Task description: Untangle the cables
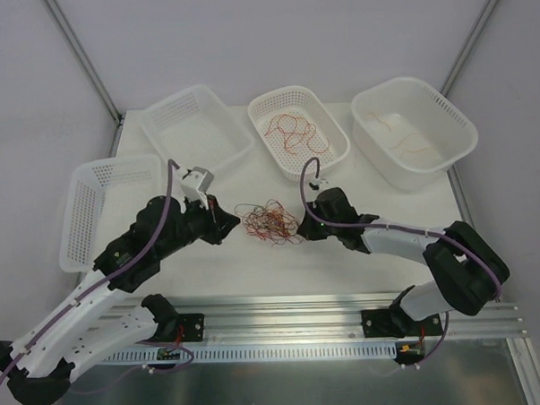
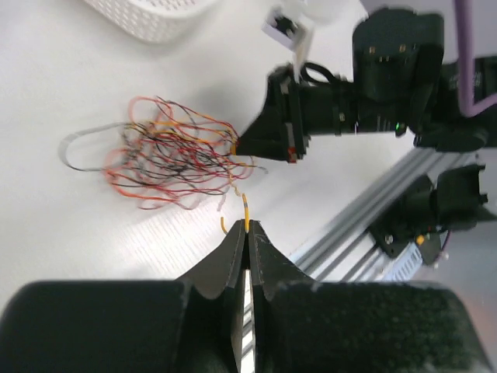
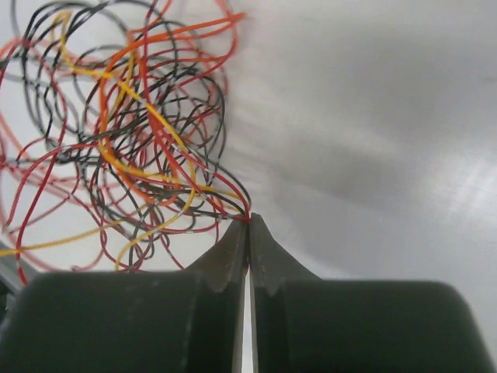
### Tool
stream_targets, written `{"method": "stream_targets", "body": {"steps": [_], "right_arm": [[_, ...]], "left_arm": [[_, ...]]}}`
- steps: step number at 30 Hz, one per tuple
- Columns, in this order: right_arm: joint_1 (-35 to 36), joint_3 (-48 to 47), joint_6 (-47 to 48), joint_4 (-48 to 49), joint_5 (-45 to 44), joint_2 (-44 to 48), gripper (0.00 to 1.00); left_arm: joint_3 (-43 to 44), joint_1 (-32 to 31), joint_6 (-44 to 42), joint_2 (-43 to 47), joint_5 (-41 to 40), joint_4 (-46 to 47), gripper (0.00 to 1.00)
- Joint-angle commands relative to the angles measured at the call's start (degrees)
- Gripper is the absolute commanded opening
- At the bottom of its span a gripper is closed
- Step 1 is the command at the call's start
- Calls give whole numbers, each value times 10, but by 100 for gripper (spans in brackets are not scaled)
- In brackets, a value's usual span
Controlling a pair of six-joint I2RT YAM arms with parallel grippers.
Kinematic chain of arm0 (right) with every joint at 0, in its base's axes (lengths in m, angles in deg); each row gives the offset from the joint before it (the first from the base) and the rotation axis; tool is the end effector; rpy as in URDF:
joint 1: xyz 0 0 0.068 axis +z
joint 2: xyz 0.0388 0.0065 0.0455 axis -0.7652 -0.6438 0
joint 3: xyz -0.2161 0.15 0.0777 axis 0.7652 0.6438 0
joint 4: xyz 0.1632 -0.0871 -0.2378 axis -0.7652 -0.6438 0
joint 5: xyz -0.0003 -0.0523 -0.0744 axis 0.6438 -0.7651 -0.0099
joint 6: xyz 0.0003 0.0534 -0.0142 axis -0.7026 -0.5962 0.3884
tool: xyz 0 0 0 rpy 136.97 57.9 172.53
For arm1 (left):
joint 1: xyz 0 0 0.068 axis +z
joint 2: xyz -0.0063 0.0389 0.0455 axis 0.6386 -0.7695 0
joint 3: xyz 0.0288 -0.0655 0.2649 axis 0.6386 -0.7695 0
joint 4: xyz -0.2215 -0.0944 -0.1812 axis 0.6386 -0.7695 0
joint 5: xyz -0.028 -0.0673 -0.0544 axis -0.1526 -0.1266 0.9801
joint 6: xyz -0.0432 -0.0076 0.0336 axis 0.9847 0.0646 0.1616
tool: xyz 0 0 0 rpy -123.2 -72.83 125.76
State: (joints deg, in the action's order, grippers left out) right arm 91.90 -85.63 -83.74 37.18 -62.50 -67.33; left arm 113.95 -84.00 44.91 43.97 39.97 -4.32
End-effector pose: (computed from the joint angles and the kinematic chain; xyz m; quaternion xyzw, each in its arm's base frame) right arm 0.2379 0.2181 0.1418 -0.2152 0.8603 0.2556 0.3849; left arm 0.1493 -0.1499 0.3429 0.1655 0.7755 -0.3667 0.4866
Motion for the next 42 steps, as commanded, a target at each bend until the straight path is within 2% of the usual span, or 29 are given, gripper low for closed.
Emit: {"method": "stream_targets", "body": {"steps": [1,4,9,12,17,23,26,30,33,34,38,42], "right_arm": [[-43,26,-7,-37,-34,60,1],[-88,36,5,-93,-42,122,1],[-148,22,62,-227,-114,231,1],[-181,14,76,-288,-131,268,1],[-275,-4,83,-352,-119,295,1],[-365,-18,84,-389,-75,304,1],[-386,-26,79,-408,-77,297,1],[-410,-31,79,-418,-60,296,1],[-406,-29,87,-400,14,312,1],[-400,-30,96,-398,36,312,1],[-357,-46,122,-401,78,291,1],[-277,-46,130,-379,78,274,1]], "left_arm": [[81,-4,13,27,-121,-87,0],[148,-4,20,28,-239,-160,0],[217,0,60,23,-416,-255,0],[261,8,76,26,-460,-289,0],[333,12,74,9,-544,-345,0],[360,23,99,-16,-593,-426,0],[355,56,110,-32,-582,-448,0],[329,116,91,-60,-495,-439,0],[283,122,66,-85,-426,-387,0],[250,122,59,-88,-363,-363,0],[159,122,45,-113,-233,-253,0],[80,122,35,-151,-165,-176,0]]}}
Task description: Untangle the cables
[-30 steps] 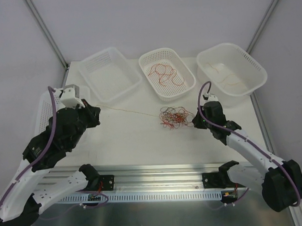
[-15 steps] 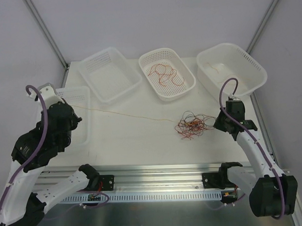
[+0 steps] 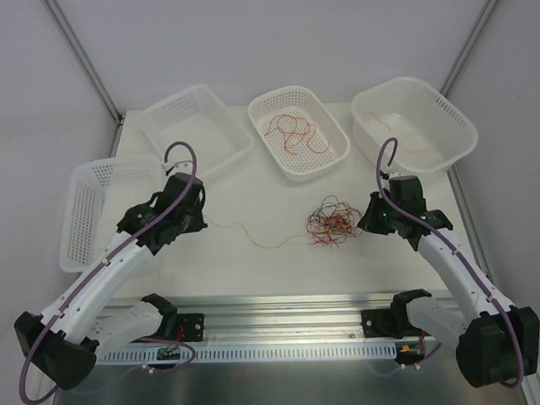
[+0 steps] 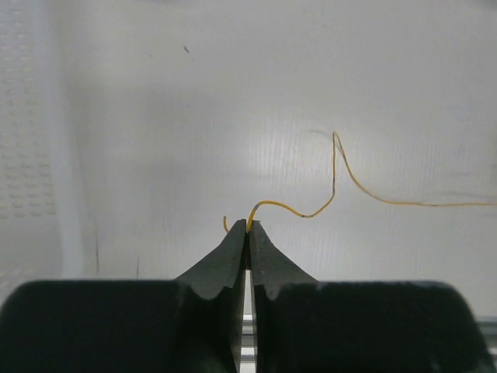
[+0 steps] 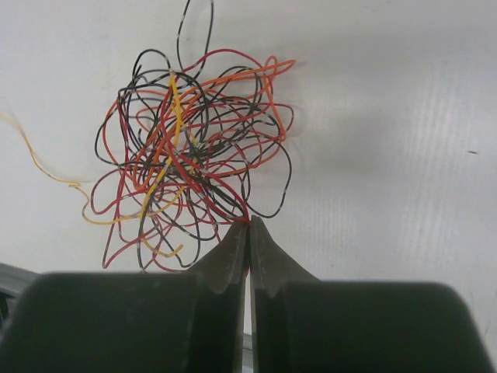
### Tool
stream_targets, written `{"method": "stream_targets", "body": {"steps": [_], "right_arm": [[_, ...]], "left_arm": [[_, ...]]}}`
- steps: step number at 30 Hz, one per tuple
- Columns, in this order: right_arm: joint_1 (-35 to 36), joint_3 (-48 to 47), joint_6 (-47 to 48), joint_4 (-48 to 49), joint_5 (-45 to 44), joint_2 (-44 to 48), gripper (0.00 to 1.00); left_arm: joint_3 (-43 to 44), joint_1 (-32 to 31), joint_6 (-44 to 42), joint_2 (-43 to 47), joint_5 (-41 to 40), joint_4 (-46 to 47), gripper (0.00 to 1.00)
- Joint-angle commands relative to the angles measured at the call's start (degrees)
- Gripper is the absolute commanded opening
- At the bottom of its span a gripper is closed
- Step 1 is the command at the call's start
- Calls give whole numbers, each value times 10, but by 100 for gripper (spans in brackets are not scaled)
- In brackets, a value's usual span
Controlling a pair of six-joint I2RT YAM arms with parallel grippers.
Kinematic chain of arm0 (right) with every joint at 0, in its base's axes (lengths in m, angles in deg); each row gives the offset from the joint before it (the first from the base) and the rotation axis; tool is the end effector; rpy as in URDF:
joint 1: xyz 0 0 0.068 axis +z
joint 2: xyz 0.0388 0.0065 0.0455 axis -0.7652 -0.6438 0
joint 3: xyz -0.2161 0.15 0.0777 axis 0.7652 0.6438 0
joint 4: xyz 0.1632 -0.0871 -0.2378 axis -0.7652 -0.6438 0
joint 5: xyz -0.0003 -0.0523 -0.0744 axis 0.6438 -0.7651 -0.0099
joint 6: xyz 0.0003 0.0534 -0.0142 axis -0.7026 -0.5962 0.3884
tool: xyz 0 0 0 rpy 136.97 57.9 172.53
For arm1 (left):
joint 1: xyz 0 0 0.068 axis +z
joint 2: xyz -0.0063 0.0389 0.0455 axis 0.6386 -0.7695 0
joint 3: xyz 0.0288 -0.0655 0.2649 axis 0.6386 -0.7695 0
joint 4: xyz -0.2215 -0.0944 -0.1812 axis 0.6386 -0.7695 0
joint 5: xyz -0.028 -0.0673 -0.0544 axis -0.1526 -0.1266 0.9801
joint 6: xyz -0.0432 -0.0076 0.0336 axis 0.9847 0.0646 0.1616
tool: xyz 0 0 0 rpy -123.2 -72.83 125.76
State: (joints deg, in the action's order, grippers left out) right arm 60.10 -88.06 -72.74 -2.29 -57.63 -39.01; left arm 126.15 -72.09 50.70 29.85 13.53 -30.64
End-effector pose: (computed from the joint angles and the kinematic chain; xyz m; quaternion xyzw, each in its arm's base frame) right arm 0.2390 0.0492 0.2307 -0.0715 0.9145 0.1281 0.3771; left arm 0.2059 -0.1141 0.3306 -0.0527 0.9027 -0.0513 0.4239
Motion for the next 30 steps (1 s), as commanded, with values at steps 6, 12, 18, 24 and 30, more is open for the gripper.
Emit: {"method": "stream_targets", "body": {"steps": [6,12,18,24,30], "right_arm": [[140,-47,22,24,-17,-34,1],[193,-75,21,17,-63,-45,1],[229,-105,19,-7,-92,-43,1],[245,-119,14,-14,-112,-36,1],[261,-130,11,-15,-109,-41,1]], "left_arm": [[-105,1,-58,-21,182,150,50],[-103,-24,-121,-18,258,173,83],[-102,-89,-184,-16,293,217,92],[-106,-139,-204,-44,300,296,92],[-92,-162,-277,-96,320,364,90]]}}
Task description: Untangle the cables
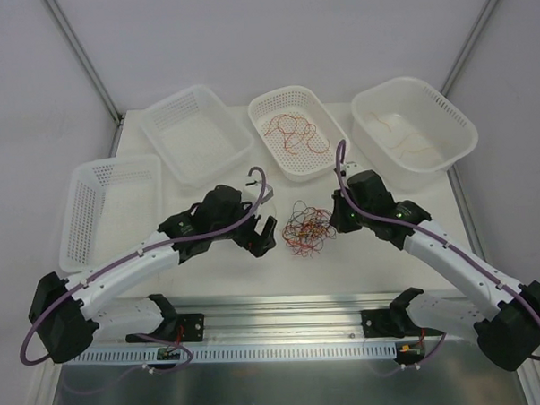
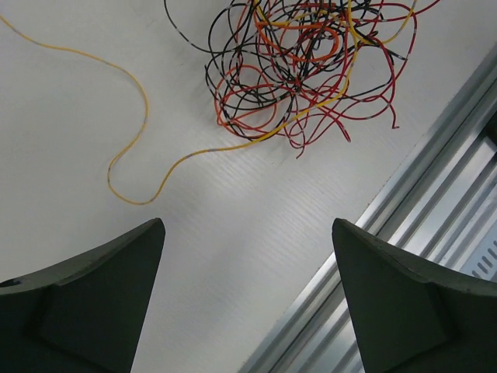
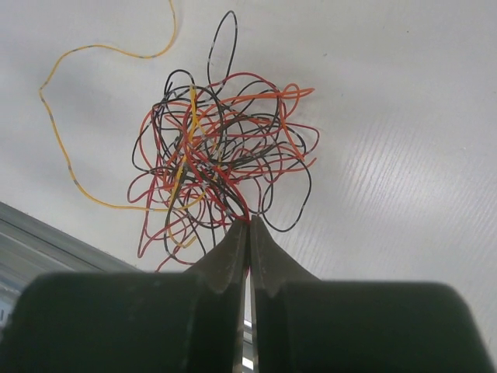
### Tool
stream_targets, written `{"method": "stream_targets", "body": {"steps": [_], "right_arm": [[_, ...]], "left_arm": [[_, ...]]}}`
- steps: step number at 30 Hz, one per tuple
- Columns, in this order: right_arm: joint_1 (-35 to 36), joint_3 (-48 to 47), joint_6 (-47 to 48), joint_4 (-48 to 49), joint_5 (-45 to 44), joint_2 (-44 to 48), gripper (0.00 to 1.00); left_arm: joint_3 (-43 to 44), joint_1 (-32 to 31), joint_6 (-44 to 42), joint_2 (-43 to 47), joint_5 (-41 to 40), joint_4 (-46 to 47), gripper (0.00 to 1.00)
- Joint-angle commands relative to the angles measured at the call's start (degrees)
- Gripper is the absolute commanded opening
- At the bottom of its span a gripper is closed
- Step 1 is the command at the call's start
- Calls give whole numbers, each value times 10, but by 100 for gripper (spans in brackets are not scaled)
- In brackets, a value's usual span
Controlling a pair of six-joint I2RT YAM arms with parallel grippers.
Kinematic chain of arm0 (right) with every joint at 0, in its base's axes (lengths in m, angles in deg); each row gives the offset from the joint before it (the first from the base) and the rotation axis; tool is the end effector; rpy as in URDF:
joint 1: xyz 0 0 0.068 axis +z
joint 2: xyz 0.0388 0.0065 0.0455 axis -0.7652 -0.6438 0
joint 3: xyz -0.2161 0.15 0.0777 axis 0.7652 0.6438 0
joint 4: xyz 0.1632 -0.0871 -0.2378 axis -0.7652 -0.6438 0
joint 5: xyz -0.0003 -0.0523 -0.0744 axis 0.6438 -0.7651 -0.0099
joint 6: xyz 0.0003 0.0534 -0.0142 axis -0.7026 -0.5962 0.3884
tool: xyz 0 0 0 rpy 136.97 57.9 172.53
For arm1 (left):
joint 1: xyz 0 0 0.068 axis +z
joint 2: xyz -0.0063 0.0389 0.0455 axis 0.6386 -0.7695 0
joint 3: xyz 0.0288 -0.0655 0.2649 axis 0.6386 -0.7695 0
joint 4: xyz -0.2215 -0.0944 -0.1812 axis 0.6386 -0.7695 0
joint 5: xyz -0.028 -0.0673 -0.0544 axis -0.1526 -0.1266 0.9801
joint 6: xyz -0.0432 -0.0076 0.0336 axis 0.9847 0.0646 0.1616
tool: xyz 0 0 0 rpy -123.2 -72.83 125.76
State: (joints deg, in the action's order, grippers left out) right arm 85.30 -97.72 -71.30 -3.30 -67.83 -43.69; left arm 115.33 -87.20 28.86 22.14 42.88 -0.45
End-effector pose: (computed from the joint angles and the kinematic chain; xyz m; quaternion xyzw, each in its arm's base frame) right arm 0.2197 0.1554 0.2729 -0.2435 0.8723 0.1371 0.4012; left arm 0.1918 -0.2167 0.2708 0.3266 0.8079 -0.2761 0.4054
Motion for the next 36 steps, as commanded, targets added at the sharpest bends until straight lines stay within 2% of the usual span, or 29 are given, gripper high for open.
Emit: {"method": "stream_targets", "body": {"steps": [1,10,14,15,16,18,19,20,23,27,29,32,33,36], "right_arm": [[11,-34,-5,-4,-7,5,1],[36,-43,-12,1,-8,-10,1],[43,-42,-12,6,-9,-10,1],[43,-41,-12,7,-12,-9,1],[44,-40,-11,7,-13,-8,1],[44,-39,-8,7,-20,-9,1],[43,-38,-7,6,-24,-9,1],[43,-37,-5,4,-29,-10,1],[43,-32,6,-6,-55,-13,1],[32,-19,7,-23,-113,-22,1],[4,-9,1,-31,-121,-26,1],[-51,11,-11,-34,-95,-19,1],[-67,16,-17,-35,-88,-15,1],[-122,27,-19,-43,-68,-7,1]], "left_arm": [[19,-14,-85,-34,31,72,90],[77,-36,-167,-150,31,96,87],[81,-37,-172,-177,57,99,75],[79,-38,-172,-182,62,98,71],[76,-38,-167,-185,73,99,60],[68,-39,-163,-184,78,99,44],[65,-39,-159,-181,80,99,26],[58,-39,-157,-175,86,99,15],[43,-39,-141,-143,89,99,0],[22,-39,-109,-60,63,96,0],[4,-37,-87,-25,43,89,0],[-16,-24,-35,71,-45,60,0],[-17,-2,-5,88,-70,46,0],[-16,50,36,157,-70,-13,0]]}}
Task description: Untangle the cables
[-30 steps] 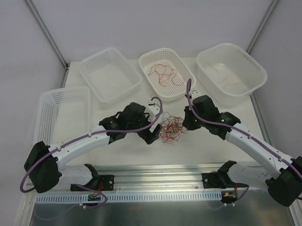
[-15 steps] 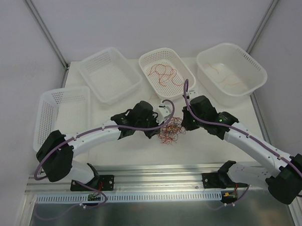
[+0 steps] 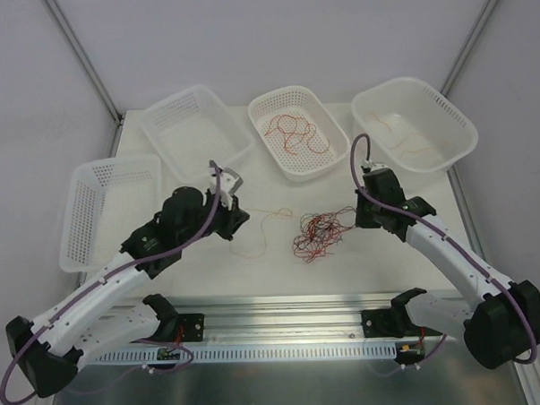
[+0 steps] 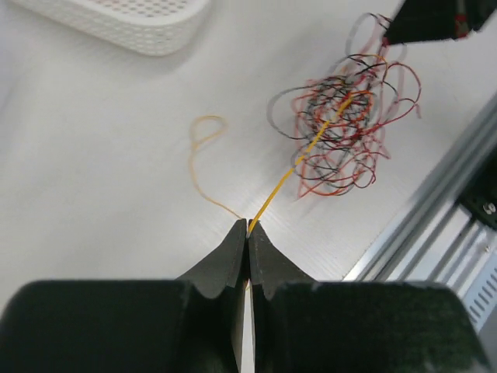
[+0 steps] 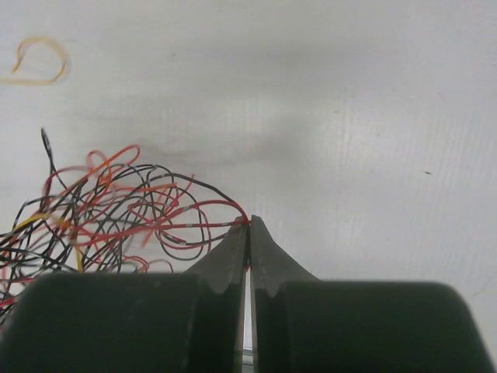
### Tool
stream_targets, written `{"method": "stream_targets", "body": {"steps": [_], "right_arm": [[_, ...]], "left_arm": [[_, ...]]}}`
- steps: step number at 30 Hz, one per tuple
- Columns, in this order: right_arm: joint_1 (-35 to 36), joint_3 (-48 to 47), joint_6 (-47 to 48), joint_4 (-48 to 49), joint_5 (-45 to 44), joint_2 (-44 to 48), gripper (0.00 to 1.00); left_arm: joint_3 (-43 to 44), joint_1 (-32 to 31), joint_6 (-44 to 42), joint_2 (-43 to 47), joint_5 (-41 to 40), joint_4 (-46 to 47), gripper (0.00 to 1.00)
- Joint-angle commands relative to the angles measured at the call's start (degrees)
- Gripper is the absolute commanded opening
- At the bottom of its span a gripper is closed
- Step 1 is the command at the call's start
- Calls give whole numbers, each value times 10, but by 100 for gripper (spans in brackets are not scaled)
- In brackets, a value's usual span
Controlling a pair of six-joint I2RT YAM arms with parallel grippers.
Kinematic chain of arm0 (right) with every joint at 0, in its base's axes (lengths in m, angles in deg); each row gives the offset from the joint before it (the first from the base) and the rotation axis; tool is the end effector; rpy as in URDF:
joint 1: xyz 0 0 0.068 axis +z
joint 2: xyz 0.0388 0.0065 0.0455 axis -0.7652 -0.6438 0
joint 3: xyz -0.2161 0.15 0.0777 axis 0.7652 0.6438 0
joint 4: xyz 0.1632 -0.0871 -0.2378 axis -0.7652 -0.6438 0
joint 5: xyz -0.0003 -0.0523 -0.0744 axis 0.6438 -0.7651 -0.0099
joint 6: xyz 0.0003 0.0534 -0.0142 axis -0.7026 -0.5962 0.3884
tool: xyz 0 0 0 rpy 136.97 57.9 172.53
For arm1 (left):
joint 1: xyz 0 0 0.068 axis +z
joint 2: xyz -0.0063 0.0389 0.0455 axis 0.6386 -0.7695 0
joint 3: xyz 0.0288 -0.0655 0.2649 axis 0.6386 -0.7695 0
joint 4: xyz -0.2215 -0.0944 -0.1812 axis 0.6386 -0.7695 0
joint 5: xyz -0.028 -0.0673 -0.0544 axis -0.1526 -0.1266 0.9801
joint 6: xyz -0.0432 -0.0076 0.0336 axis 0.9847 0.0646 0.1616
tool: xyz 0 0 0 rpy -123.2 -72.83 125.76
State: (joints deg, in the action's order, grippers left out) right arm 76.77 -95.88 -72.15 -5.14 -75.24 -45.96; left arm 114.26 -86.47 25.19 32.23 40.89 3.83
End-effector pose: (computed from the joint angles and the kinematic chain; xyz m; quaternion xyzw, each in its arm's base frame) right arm 0.2428 0.1169 0.2486 -0.1513 0.9121 0.0391 0.3791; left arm 0.1757 -0.1922 0.3159 0.3213 0.7434 -0.2861 0.5122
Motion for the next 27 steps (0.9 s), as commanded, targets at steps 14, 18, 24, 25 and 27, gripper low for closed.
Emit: {"method": "stream_targets", "body": {"steps": [14,18,24,25,27], "right_arm": [[-159,25,-17,-44,33,52,1],[-157,22,-8,-27,104,51,1],[-119,25,7,-9,135,40,7],[-103,24,14,-8,135,43,21],[-83,12,18,-8,128,58,36]], "left_arm": [[163,137,145,142,-333,-305,0],[171,137,138,120,-220,-277,0],[178,136,149,64,-116,-232,0],[179,136,158,60,-101,-228,0],[181,136,175,42,-88,-215,0]]}}
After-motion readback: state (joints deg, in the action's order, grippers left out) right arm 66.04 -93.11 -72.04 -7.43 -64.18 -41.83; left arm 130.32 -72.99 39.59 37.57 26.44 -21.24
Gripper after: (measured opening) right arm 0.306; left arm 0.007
